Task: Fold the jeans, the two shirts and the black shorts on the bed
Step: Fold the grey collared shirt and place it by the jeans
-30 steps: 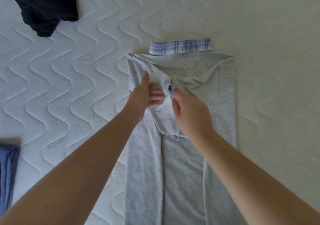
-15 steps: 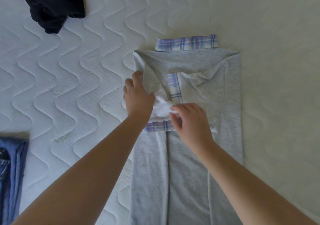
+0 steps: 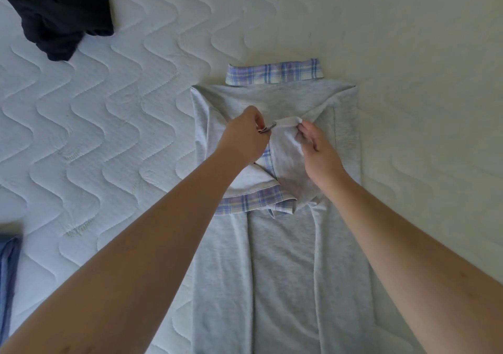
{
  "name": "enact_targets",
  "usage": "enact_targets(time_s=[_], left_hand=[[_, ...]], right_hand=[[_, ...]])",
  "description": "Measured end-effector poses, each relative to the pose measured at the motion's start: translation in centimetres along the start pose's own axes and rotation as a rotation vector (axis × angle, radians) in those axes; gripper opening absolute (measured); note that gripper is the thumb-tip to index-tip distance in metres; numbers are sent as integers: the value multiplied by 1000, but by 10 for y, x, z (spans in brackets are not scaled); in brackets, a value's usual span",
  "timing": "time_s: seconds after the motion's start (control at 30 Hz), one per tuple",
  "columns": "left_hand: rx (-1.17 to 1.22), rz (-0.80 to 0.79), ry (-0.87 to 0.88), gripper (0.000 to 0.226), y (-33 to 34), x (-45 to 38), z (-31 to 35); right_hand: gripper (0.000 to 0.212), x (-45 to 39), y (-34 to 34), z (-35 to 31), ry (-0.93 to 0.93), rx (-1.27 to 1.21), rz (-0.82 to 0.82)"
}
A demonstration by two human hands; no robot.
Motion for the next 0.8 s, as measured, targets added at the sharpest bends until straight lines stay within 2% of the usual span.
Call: enact_targets(time_s=[0.07,0.17,0.23,0.3,0.37,0.43,0.47,0.67,0.73,0.8], left_hand=[[64,39,64,15,-2,12,18],[-36,98,206,21,-1,28,46],[-181,44,314,23,12,34,62],[-361,-77,413,25,37,40,71],[-467,-106,539,21,57,51,78],[-474,-34,700,11,66,64,85],[-470,3,768,11,70,69,86],[-498,-63,939,16,98,81,82],[-511,-88,957,22,106,84,79],[-528,-99,961,26,113,85,75]], right_hand=[[42,-3,-4,7,65,-167,-21],[33,-8,-9,11,146,-326,-48],[29,-12,-13,10,221,-500,-96],[27,-14,-21,10,289,-612,-98],[33,-18,-33,13,311,-594,-39],[47,-20,-45,15,298,-520,61],[47,-19,-49,15,292,-507,84],[36,-28,-60,10,258,-447,113],[22,-34,-68,7,257,-381,193],[18,-40,-77,6,269,-332,255]])
Point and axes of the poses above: each hand's wrist, its own x-axis away from the middle knuckle, its own y-axis out of the palm, z = x × y, the point moved 7 cm from there along -x, towards the middle knuckle, and after that the axes turned 15 degrees about y, right-handed, at the moved point
